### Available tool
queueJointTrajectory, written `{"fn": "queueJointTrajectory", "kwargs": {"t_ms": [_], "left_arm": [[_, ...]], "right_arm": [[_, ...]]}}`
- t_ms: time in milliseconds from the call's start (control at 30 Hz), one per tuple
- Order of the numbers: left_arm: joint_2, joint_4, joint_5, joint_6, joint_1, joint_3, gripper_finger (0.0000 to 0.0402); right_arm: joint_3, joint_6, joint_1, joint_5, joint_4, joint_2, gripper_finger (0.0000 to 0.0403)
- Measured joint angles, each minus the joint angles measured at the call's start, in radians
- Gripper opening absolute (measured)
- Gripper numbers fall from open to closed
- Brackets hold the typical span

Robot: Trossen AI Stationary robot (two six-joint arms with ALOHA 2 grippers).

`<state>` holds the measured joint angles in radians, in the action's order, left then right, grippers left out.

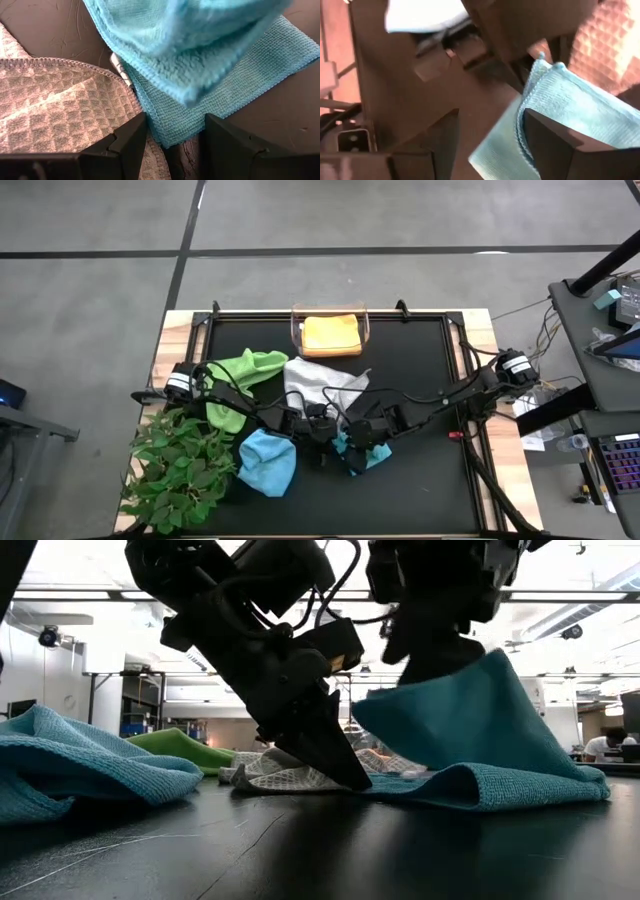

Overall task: Fold microfiber towels
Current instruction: Fold the right blue microfiber cloth

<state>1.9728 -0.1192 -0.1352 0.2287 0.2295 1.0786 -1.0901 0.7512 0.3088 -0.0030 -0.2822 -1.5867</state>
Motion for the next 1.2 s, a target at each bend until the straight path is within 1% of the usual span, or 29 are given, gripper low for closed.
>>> {"fn": "queueJointTrajectory", "kwargs": {"t_ms": [133,267,400,700,833,1000,1100,1200], "left_arm": [[-0.003,0.004,0.003,0.0,0.0,0.0,0.0187],[-0.005,0.005,0.003,0.001,0.0,0.0,0.0187],[-0.012,0.033,0.003,0.002,0.001,0.0,0.0187],[-0.057,0.135,0.004,0.003,0.002,-0.001,0.0187],[-0.073,0.131,0.003,0.001,0.002,0.001,0.0187],[-0.076,0.102,0.003,-0.007,0.002,0.002,0.0187],[-0.075,0.1,-0.003,-0.008,0.001,0.002,0.0187],[-0.073,0.101,-0.009,-0.008,0.0,0.001,0.0187]], "right_arm": [[0.001,-0.022,-0.001,0.013,0.028,0.0,0.0207],[0.005,-0.038,-0.001,0.061,0.03,0.0,0.0206],[0.009,-0.066,-0.001,0.062,0.029,0.0,0.0206],[0.006,-0.249,0.029,0.048,-0.027,0.063,0.0205],[0.022,-0.353,0.065,0.049,-0.051,0.082,0.0192],[0.083,-0.528,0.132,0.048,-0.022,0.08,0.0176],[0.127,-0.544,0.148,0.057,-0.006,0.08,0.0174],[0.171,-0.553,0.155,0.07,0.045,0.079,0.0174]]}}
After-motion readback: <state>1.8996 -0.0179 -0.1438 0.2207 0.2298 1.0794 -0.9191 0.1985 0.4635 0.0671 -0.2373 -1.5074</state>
